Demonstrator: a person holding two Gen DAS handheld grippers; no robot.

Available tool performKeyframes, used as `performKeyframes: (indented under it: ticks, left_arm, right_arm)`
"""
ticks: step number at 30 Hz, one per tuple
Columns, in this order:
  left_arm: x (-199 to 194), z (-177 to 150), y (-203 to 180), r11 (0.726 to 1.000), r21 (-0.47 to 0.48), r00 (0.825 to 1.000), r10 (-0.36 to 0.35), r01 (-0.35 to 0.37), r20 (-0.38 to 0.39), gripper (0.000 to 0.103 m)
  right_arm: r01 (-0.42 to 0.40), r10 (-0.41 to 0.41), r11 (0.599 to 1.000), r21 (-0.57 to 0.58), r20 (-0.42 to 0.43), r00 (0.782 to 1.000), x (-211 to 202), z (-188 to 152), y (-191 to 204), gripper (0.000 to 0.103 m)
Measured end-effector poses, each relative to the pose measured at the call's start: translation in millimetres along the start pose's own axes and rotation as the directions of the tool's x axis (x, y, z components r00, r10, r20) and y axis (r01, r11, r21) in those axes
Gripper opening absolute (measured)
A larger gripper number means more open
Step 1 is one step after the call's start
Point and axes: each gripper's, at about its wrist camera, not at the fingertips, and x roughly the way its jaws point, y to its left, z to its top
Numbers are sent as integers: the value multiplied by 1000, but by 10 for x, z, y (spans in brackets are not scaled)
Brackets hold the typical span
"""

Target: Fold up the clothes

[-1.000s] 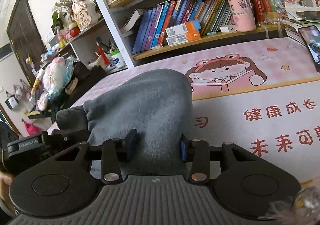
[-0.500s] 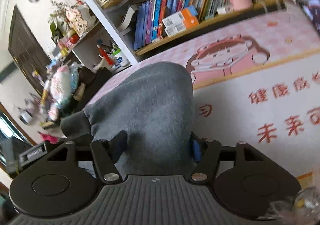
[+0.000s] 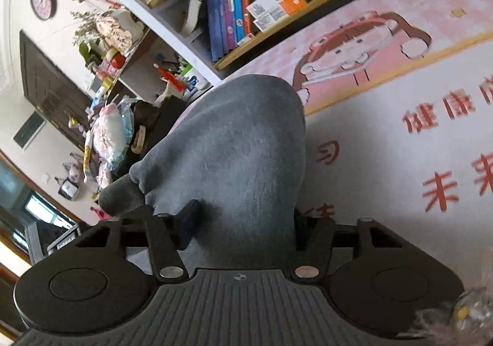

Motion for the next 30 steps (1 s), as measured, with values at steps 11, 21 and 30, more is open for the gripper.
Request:
performKeyframes:
  ticks: [11,21,30]
  left_arm:
    - [63,227,-189,995,98,1000,-23,22,8,62]
    - [360,475,-191,994,107,999,-31,34,-27,63]
    - [664,761,-151,992,122,999,-17,23,-46,63]
  right_arm:
    - [41,-34,994,-101,66,997,-88,135,136,40]
    - [70,-61,991,-116,80,995,5,446,84,40]
    - [77,-69,991,-110,81,994,233,791,-55,40]
